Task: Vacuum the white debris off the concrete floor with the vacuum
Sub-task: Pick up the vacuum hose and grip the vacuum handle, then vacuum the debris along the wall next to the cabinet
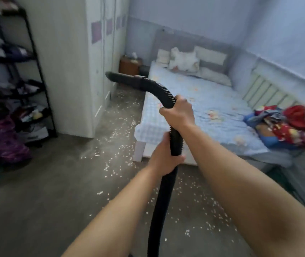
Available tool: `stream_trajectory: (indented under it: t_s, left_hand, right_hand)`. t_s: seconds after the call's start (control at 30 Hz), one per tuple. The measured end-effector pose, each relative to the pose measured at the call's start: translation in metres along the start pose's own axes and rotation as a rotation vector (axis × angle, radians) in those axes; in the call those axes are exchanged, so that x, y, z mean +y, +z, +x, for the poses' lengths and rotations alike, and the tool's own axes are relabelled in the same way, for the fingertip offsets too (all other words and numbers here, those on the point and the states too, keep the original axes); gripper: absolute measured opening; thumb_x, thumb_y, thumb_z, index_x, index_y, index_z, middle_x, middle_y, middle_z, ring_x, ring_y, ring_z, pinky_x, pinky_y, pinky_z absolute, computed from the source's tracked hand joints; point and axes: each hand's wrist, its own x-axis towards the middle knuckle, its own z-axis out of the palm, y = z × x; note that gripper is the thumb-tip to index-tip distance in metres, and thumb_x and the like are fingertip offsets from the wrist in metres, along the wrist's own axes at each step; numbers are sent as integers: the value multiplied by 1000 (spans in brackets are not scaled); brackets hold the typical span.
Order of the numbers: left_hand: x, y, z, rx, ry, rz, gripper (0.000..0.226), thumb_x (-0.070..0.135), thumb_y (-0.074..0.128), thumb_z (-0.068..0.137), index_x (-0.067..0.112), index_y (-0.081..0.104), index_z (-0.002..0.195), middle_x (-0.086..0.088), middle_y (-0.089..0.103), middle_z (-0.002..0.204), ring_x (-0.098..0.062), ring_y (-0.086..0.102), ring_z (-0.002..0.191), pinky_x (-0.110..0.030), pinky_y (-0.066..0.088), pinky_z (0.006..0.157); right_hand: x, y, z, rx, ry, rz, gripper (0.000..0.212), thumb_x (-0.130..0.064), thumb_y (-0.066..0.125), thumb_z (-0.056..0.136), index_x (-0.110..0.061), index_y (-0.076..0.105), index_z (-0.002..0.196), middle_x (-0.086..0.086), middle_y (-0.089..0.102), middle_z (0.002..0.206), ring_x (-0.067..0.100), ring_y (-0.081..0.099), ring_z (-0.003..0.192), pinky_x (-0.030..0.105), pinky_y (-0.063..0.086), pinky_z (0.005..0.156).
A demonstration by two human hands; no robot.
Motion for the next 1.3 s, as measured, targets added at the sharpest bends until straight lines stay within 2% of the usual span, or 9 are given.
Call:
stream_trajectory:
  t_s: [0.17,0.3,0.5,0.67,0.77,0.9,0.97,1.17,1.3]
  left_hand:
    - [97,96,20,-129,188,331,56,18,65,73,25,24,111,-5,52,94,-33,55,78,-42,46,58]
    - [151,182,38,-203,314,353,55,13,65,73,28,21,103,-2,46,87,-29,51,73,-36,38,51]
    - [222,300,106,-257,253,-58,77,10,66,73,42,24,129,7,57,91,-15,60,75,-31,50,58]
    - [253,413,157,-249,371,150,75,5,61,72,37,26,131,2,54,97,-22,54,76,-27,34,48]
    - [257,462,180,-270,415,205,63,9,67,70,33,36,120,10,49,84,-18,49,72,-24,30,47]
    - [290,527,213,-453,390,-121,40,16,76,70,26,51,100,6,60,80,-17,61,73,-26,47,56]
    - [304,557,226,-572,365,-237,30,17,76,74,21,57,97,-2,65,75,-17,65,62,-29,53,53]
    - [291,646,246,-389,524,277,28,24,63,82,17,45,101,-1,60,86,-25,60,71,-31,39,56]
    - [259,692,260,-414,612,421,27,27,60,85,17,38,98,-7,66,95,-31,65,80,-33,35,57]
  right_hand:
    - [17,-159,29,343,-101,-202,67,-22,66,77,-15,33,135,5,56,97,33,60,90,35,40,67]
    - [66,-274,43,474,-195,-399,57,-24,56,90,-16,31,141,13,58,107,34,60,84,36,43,64]
    - [165,-397,62,622,-74,162,34,-19,55,93,-7,37,118,4,56,83,22,57,65,40,50,60]
    - [245,-495,75,864,-111,285,56,-33,69,89,-10,34,125,-9,59,91,9,63,74,25,51,65]
    - [294,-535,78,950,-106,374,47,-28,72,85,-14,39,116,-8,60,86,1,62,67,18,52,62]
    - [361,-567,85,961,32,559,33,-26,72,82,-15,46,99,6,58,79,19,59,62,43,57,63]
    - [390,-578,88,963,81,580,31,-24,73,81,-15,48,96,7,60,73,21,60,58,42,56,61]
    - [478,-598,119,1200,467,199,32,-26,63,85,-8,52,109,8,66,96,30,67,81,37,52,63]
    - [545,-594,134,1128,799,68,40,-29,61,88,-11,44,120,8,63,108,26,63,84,34,49,65]
